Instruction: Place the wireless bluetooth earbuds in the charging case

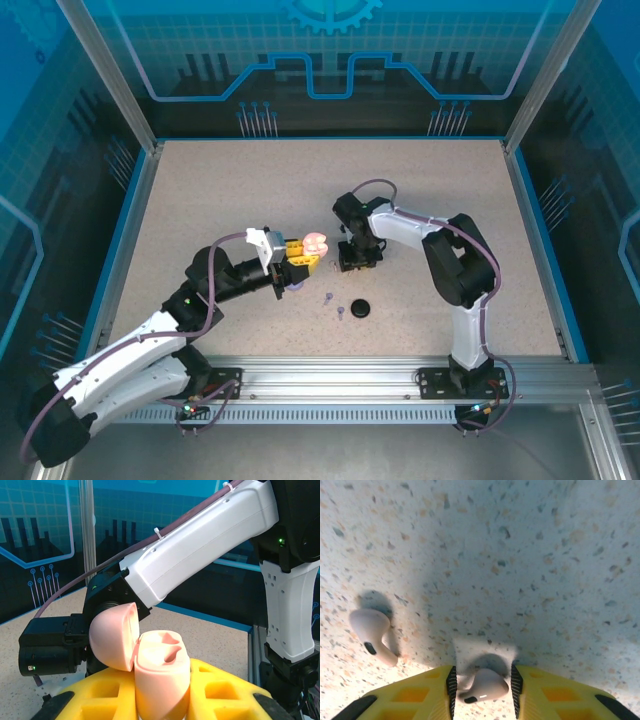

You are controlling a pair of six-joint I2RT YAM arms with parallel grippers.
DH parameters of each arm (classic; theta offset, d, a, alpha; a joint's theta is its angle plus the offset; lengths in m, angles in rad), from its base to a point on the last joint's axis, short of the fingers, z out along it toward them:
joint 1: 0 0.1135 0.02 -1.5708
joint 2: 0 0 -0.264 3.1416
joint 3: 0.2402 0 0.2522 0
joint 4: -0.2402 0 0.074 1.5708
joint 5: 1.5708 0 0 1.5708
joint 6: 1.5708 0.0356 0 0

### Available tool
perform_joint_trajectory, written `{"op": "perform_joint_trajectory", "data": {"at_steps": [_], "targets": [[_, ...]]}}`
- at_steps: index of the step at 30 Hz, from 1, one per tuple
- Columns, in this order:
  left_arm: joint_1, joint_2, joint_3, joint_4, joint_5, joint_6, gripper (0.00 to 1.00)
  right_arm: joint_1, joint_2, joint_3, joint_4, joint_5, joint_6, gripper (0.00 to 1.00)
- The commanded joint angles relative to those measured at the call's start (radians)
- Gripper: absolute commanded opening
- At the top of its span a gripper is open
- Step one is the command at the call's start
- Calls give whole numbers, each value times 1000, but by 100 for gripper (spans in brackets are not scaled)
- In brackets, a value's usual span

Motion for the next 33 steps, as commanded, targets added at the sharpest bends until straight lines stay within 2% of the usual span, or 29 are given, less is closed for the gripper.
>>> {"op": "perform_joint_trajectory", "data": {"at_steps": [1, 33], "targets": [[-6, -6, -5, 5, -16, 22, 5, 17, 15, 6, -61, 30, -7, 36], [-5, -1, 2, 4, -14, 26, 5, 36, 65, 83, -90, 82, -29, 33]]}}
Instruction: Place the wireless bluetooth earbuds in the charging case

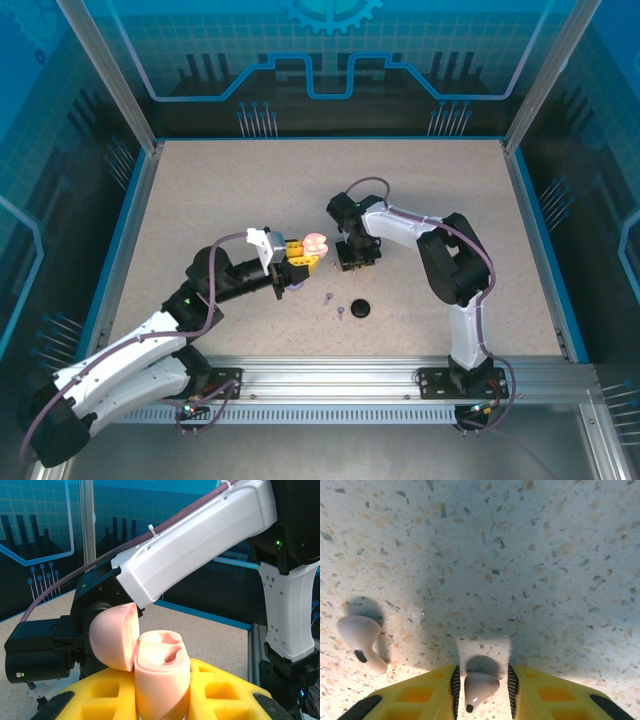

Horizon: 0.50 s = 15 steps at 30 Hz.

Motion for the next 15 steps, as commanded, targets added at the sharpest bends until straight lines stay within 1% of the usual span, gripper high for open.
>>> {"op": "perform_joint_trajectory", "data": {"at_steps": [1, 11, 15], "targets": [[-5, -2, 1, 12, -13, 27, 5, 14, 28, 22, -31, 1, -10, 33], [-6, -3, 0, 11, -16, 27, 5, 19, 43, 6, -47, -14, -13, 28], [-6, -4, -2, 10, -16, 26, 5, 19, 33, -11, -41, -22, -10, 24]]}}
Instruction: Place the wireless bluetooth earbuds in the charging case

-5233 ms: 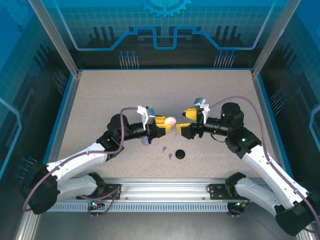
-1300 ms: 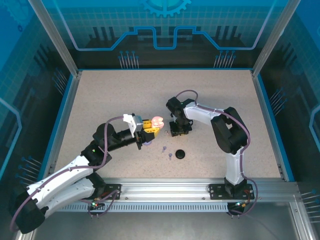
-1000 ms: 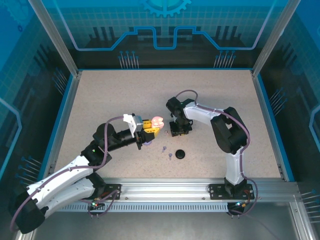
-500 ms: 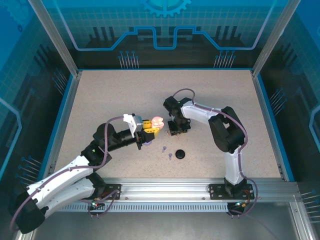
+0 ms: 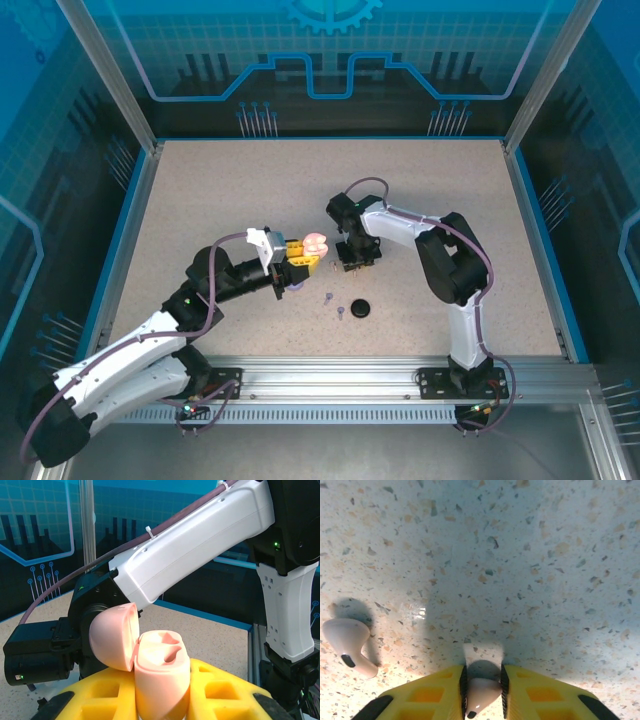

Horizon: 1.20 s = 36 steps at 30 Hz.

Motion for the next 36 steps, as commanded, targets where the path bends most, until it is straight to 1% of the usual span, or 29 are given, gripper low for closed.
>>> {"op": "perform_joint_trajectory", "data": {"at_steps": [1, 9, 15, 18, 23, 28, 31, 36], "targets": [[-6, -3, -2, 11, -17, 26, 5, 18, 16, -24, -26, -30, -2, 23], [-6, 6, -16, 26, -27, 26, 5, 13, -81, -39, -19, 3, 2, 23], [-6, 45, -52, 84, -40, 5, 5, 0, -175, -69, -5, 11, 7, 22], [-6, 70, -65, 113, -46, -6, 5, -11, -274, -104, 17, 20, 14, 22], [-6, 127, -82, 196, -73, -25, 5, -28, -487, -155, 48, 37, 35, 21], [-6, 220, -78, 284, -113, -19, 4, -37, -661, -183, 91, -6, 55, 21], [-6, 281, -59, 326, -117, -22, 4, -40, -746, -192, 110, -29, 73, 21], [-6, 362, -35, 387, -102, -32, 4, -33, -838, -194, 136, -77, 118, 21]]}}
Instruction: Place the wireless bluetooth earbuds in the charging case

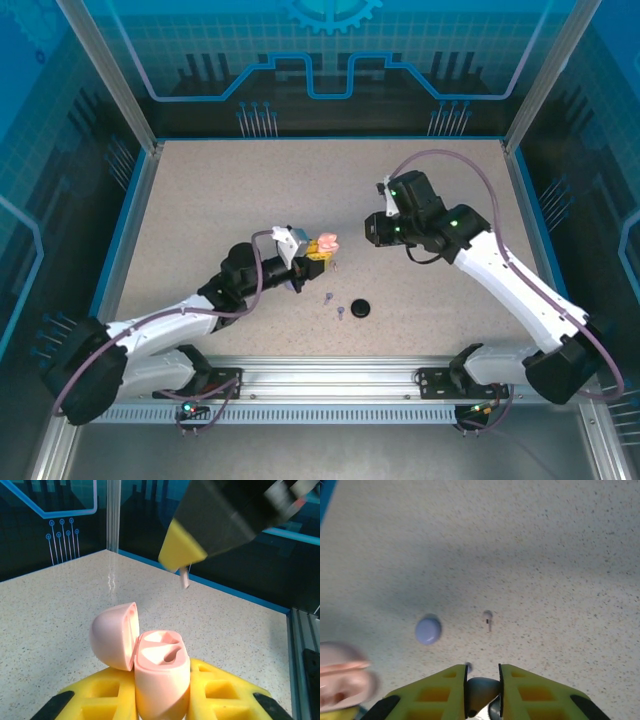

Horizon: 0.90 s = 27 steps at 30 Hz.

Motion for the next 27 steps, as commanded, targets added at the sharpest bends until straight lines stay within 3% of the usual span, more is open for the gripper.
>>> {"op": "perform_joint_trajectory", "data": {"at_steps": [1, 11, 27], "targets": [[-6, 43, 40, 109, -2, -24, 4, 2, -55, -19, 41, -49, 58, 20], [-8, 138, 71, 180, 37, -50, 4, 69, -73, -47, 137, -15, 125, 20], [-7, 152, 77, 183, 47, -56, 4, 112, 17, -23, 185, 3, 134, 20]]}}
